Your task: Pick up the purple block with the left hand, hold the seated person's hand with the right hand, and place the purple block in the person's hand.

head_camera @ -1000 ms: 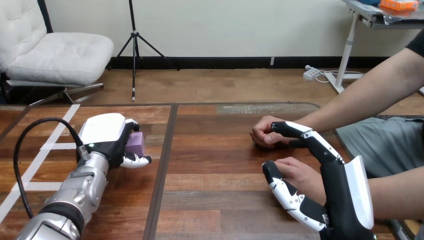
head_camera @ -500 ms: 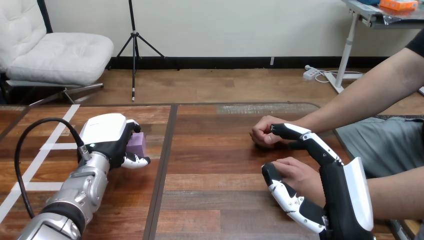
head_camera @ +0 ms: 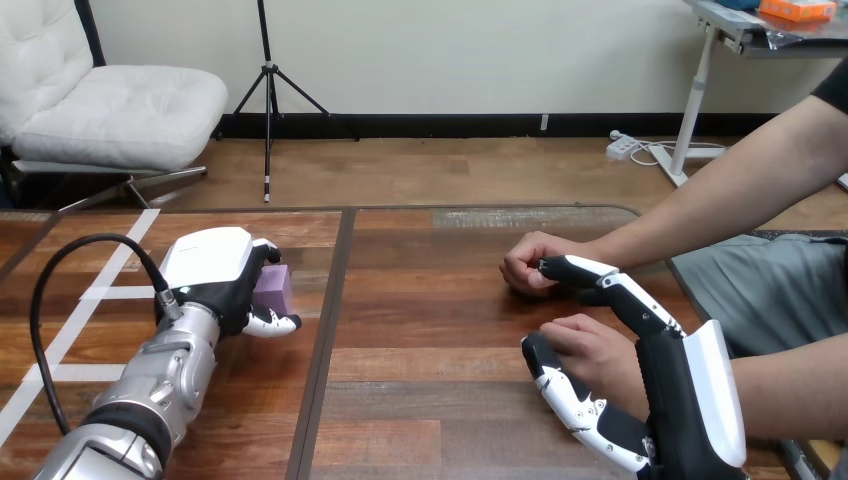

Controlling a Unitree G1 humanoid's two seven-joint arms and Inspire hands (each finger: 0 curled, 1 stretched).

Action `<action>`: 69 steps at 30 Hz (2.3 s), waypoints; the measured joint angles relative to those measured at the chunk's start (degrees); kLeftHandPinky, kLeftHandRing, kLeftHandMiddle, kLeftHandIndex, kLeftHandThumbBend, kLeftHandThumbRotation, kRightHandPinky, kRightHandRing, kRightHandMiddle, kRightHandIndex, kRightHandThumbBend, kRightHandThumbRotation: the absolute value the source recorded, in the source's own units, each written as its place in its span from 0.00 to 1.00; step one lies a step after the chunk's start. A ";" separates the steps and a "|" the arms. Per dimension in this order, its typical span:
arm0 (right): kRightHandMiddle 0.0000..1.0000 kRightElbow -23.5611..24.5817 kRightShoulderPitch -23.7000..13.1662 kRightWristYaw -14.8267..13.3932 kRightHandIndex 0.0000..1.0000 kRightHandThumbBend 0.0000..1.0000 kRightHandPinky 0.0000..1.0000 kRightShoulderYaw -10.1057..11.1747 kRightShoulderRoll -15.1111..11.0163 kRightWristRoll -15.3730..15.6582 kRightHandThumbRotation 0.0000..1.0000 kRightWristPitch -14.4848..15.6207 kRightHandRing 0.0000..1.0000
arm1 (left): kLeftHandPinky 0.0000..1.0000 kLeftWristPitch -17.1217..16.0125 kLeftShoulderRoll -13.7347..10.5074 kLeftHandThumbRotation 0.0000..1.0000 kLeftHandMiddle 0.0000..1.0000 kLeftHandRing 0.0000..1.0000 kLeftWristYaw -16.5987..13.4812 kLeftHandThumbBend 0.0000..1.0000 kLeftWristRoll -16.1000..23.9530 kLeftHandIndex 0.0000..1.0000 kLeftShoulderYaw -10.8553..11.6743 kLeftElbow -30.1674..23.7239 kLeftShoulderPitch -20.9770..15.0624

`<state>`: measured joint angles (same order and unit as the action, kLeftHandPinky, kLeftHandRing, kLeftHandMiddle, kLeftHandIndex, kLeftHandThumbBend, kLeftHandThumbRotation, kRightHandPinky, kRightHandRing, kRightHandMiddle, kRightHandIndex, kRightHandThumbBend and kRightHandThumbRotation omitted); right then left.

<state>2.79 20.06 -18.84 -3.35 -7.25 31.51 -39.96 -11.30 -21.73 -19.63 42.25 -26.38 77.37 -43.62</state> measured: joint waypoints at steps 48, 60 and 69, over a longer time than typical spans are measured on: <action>0.74 1.53 0.94 0.00 0.72 0.43 0.68 -0.04 0.03 0.74 0.45 0.99 0.74 | 0.73 -1.25 0.24 0.39 0.84 0.81 -1.79 0.60 -0.24 0.84 0.23 0.47 0.00; 0.73 1.53 0.93 -0.04 0.72 0.43 0.67 -0.04 0.04 0.71 0.44 0.99 0.73 | 0.76 -4.04 0.24 0.38 0.87 0.83 -3.70 0.66 -0.24 0.86 0.28 0.42 0.00; 0.73 1.53 0.93 -0.04 0.72 0.44 0.67 -0.05 0.04 0.60 0.43 0.99 0.73 | 0.77 -4.85 0.24 0.33 0.87 0.84 -3.66 0.73 -1.41 0.86 0.54 0.42 -0.01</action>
<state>4.32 20.99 -18.87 -3.40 -7.21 32.11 -38.97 -16.15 -21.49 -23.29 40.84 -25.84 77.79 -43.63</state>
